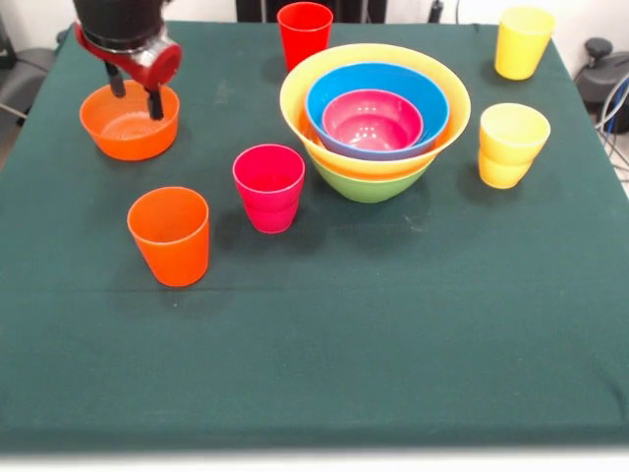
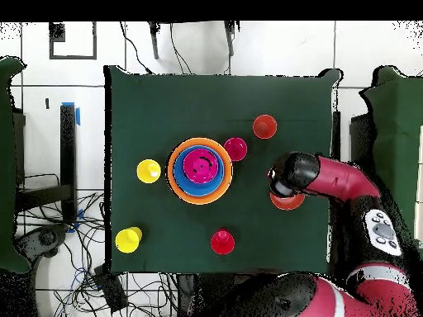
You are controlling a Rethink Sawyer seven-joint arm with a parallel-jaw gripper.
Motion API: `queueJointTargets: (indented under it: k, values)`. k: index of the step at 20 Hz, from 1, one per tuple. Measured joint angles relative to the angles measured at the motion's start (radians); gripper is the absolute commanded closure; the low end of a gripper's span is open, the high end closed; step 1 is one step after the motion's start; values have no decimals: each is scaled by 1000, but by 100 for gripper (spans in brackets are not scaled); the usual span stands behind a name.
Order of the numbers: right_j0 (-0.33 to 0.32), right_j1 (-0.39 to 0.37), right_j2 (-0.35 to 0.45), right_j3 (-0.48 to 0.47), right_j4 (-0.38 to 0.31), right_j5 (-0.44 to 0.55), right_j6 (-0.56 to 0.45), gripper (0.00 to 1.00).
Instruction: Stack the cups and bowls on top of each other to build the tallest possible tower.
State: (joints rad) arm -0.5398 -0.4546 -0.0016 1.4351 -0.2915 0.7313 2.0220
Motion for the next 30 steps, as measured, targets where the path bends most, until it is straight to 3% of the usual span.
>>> queueJointTargets:
  k: [10, 30]
  values:
    - [97, 40, -13, -70, 14, 3, 0, 0]
    - [109, 19, -57, -92, 54, 99, 0, 0]
